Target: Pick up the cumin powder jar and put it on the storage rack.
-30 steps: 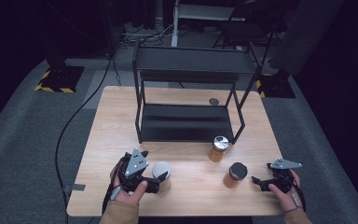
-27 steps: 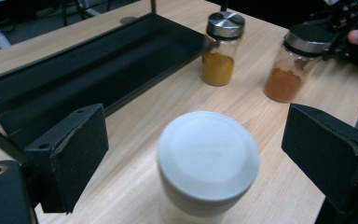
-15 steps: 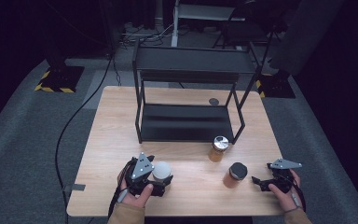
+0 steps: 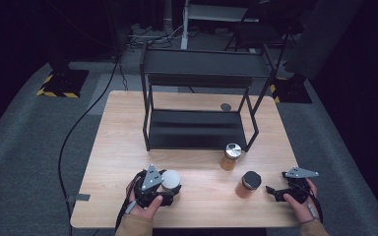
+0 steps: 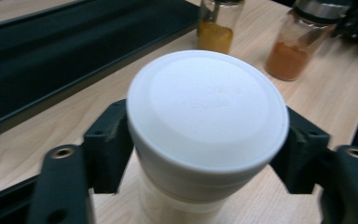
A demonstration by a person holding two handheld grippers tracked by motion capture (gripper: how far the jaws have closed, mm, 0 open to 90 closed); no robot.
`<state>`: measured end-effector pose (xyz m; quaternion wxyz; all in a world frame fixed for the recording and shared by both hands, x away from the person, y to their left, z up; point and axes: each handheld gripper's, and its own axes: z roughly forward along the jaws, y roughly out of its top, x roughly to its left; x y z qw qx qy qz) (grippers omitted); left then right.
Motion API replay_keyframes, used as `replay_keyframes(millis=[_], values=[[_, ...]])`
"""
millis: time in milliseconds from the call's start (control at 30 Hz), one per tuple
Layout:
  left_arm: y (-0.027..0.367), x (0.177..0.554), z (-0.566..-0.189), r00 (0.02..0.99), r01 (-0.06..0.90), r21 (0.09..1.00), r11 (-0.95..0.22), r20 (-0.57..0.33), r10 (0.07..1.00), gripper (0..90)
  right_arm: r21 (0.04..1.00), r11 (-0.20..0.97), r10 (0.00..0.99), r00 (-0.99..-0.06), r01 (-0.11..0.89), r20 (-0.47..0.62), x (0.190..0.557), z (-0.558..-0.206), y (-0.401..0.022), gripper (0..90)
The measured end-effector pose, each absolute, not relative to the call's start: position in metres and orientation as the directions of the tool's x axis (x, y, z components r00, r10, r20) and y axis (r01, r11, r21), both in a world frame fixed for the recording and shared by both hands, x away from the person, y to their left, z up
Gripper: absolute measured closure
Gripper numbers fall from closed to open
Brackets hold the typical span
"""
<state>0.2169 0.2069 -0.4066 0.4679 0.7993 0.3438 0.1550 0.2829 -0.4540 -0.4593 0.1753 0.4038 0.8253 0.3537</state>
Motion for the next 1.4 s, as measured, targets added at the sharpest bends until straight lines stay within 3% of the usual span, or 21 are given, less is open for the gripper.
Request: replay_keyframes(millis=[567, 1067, 1400], values=[[0.207, 0.22, -0.405, 0.715, 0.406, 0.858, -0.315, -0.084, 0.694, 32.3, 0.725, 0.416, 0.8, -0.6, 0.549, -0.005, 0.283, -0.459, -0.451, 0.1], [0.202, 0.228, -0.369, 0.739, 0.357, 0.869, -0.343, -0.038, 0.673, 32.4, 0.726, 0.419, 0.797, -0.605, 0.546, -0.006, 0.283, -0.459, -0.451, 0.1], [0.207, 0.249, -0.357, 0.731, 0.367, 0.873, -0.32, -0.058, 0.68, 32.4, 0.726, 0.425, 0.79, -0.613, 0.541, -0.006, 0.284, -0.459, -0.453, 0.1]])
